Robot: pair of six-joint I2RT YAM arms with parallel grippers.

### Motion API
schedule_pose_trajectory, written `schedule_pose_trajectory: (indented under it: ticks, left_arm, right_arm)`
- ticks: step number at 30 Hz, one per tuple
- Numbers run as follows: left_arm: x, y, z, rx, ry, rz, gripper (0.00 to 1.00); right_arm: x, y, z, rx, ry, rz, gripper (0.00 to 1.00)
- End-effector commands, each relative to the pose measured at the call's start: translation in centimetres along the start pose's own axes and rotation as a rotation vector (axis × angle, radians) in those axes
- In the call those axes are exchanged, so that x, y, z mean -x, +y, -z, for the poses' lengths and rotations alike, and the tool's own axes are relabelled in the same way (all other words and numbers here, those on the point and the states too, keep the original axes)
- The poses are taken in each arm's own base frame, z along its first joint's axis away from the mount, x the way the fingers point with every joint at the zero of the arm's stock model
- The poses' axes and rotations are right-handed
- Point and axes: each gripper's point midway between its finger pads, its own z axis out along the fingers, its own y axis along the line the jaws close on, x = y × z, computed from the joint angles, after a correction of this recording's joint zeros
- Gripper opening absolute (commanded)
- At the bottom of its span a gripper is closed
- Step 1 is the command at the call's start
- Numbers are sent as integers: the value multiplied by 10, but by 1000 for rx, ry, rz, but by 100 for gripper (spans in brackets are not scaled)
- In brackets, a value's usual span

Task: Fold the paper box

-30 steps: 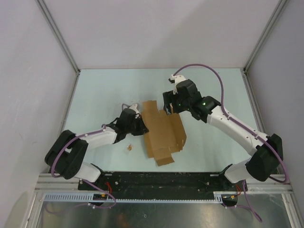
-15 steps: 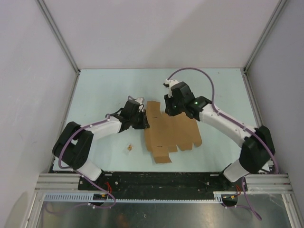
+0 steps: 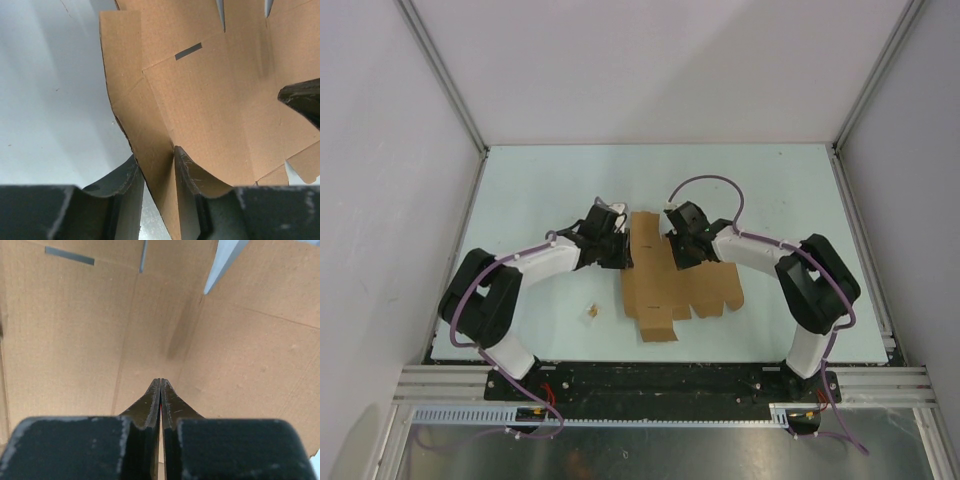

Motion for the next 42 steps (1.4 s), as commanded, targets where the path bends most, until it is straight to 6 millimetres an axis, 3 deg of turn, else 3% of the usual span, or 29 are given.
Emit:
schedule_pose_trajectory:
  ticks: [1, 9, 16, 27, 42]
  left_arm:
    - [12, -4, 1, -10, -13, -26, 36]
    - [15, -11, 5, -43, -14, -26, 53]
    - [19, -26, 15, -107, -23, -21, 59]
    - [26, -45, 39, -195, -54, -13, 61]
    - [26, -68, 50, -272, -51, -23, 61]
  right_arm:
    - [10, -7, -9, -48, -48, -22, 3]
    - [-2, -15, -24, -82, -13, -28, 2]
    - [-8, -15, -30, -80, 4, -33, 2]
    - [-9, -17, -32, -81, 7, -46, 2]
    - [-11, -17, -33, -79, 14, -45, 1]
